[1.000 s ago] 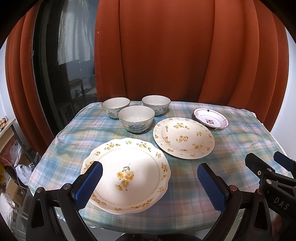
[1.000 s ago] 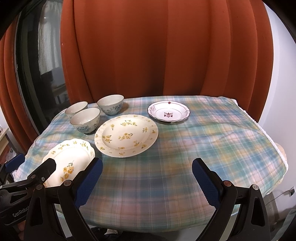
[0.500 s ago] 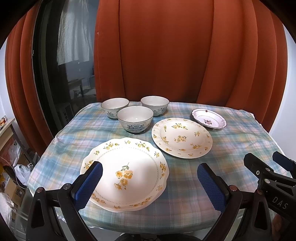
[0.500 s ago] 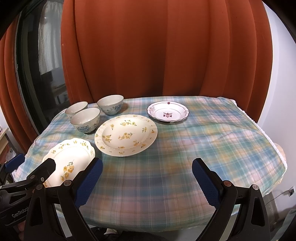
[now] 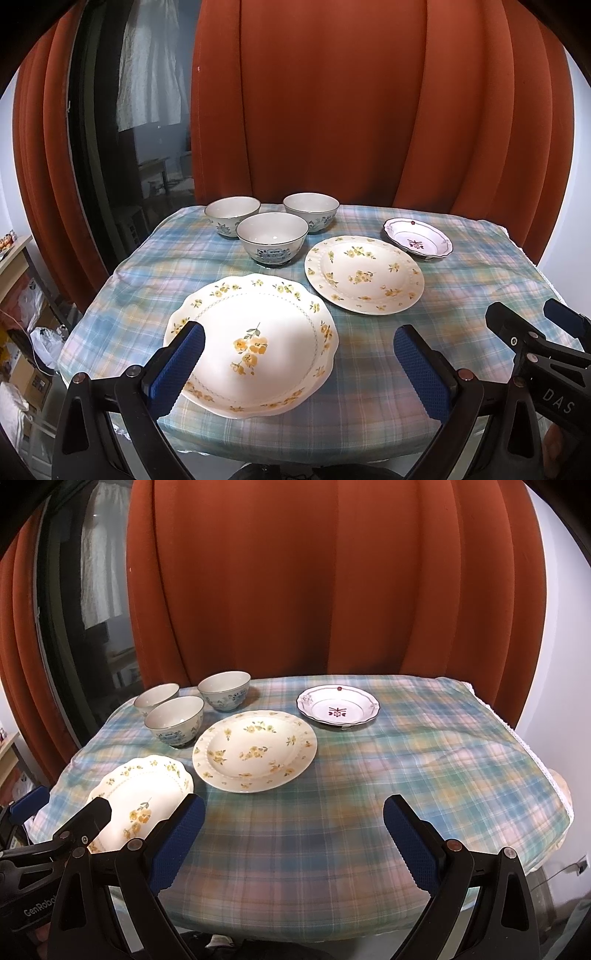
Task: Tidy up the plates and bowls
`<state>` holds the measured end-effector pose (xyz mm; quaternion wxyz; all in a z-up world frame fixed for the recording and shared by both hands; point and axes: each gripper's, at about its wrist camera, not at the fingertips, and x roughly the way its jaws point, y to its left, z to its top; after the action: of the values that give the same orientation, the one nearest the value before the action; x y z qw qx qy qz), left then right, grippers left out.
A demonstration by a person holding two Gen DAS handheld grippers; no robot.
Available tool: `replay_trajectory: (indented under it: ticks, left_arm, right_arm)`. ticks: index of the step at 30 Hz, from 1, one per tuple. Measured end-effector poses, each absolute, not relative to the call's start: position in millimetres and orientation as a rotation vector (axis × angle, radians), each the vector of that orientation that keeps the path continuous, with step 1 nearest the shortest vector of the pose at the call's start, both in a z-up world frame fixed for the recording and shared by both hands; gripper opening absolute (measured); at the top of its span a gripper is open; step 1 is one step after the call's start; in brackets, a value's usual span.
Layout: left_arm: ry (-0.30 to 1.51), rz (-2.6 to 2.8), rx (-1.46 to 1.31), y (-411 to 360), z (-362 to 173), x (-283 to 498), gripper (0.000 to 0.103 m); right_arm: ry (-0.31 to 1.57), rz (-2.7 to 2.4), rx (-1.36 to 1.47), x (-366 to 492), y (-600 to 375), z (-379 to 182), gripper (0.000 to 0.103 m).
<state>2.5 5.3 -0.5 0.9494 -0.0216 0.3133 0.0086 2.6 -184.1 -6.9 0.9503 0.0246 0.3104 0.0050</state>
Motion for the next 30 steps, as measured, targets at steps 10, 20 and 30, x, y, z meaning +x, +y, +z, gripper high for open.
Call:
replay_trajectory:
  ticks: [10, 20, 30]
  left_arm:
    - [0.65, 0.025, -0.038, 9, 3, 0, 0.103]
    - [0.687, 0.055, -0.01, 29, -1, 27, 0.1]
    - [0.78, 0.075, -0.005, 77, -19, 83, 0.093]
  right_arm:
    - [0.645, 0.006, 0.038, 6, -182, -9, 0.099]
    - [0.677, 0.031, 0.053, 29, -160, -14, 0.099]
    - [0.745, 0.084, 0.053, 79, -107, -24, 0.097]
